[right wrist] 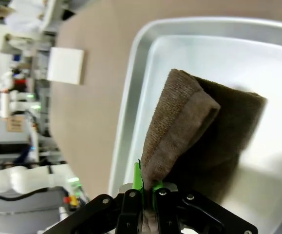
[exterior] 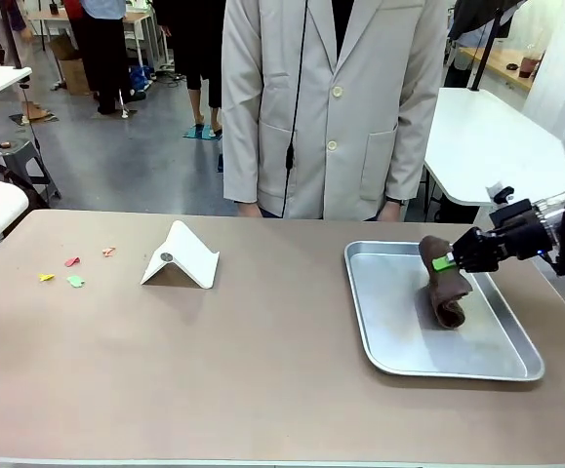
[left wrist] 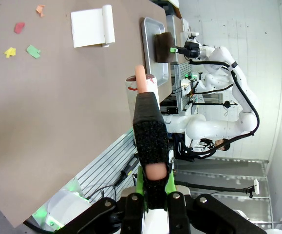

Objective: Clean the surface of the table.
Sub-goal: If a person points to the right, clean the right side of the table with your right hand, and if they point to the left, clean the left side with your left hand.

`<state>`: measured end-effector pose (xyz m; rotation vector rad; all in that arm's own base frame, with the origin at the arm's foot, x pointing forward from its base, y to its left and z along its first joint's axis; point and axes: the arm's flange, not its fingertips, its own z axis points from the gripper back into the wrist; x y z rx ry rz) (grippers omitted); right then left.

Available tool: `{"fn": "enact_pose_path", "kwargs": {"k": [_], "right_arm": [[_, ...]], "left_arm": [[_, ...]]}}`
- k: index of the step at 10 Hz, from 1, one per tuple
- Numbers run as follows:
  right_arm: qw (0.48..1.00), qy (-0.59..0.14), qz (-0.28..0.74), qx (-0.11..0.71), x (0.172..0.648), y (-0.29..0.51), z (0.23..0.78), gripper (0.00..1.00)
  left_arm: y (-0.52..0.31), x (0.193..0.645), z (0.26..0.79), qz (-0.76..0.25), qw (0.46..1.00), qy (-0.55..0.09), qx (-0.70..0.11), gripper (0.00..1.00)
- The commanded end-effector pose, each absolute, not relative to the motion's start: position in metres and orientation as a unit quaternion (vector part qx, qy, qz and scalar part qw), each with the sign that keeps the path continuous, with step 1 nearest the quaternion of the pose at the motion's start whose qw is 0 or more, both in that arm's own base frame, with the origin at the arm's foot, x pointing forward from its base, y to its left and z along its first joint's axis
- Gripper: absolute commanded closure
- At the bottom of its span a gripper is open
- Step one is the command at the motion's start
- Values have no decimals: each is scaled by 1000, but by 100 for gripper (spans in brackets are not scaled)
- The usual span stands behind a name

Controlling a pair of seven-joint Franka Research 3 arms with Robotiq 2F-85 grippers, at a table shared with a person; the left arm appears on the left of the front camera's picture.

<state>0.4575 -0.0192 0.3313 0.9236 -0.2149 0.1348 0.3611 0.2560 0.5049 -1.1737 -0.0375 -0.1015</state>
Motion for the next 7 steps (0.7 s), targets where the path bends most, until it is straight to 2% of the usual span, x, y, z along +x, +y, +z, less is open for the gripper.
{"fn": "enact_pose_path", "kwargs": {"k": [1,4,7], "right_arm": [[840,-128,55,524,452,-31,345,93],[753,-99,-5,651,430,-55,376,93],[677,-93,3,730,385,-94,416,93]], "left_arm": [[255,361,512,-41,827,-23,-561,100],[255,361,512,-41,827,-23,-561,100],[255,361,512,-41,827,-23,-561,100]]}}
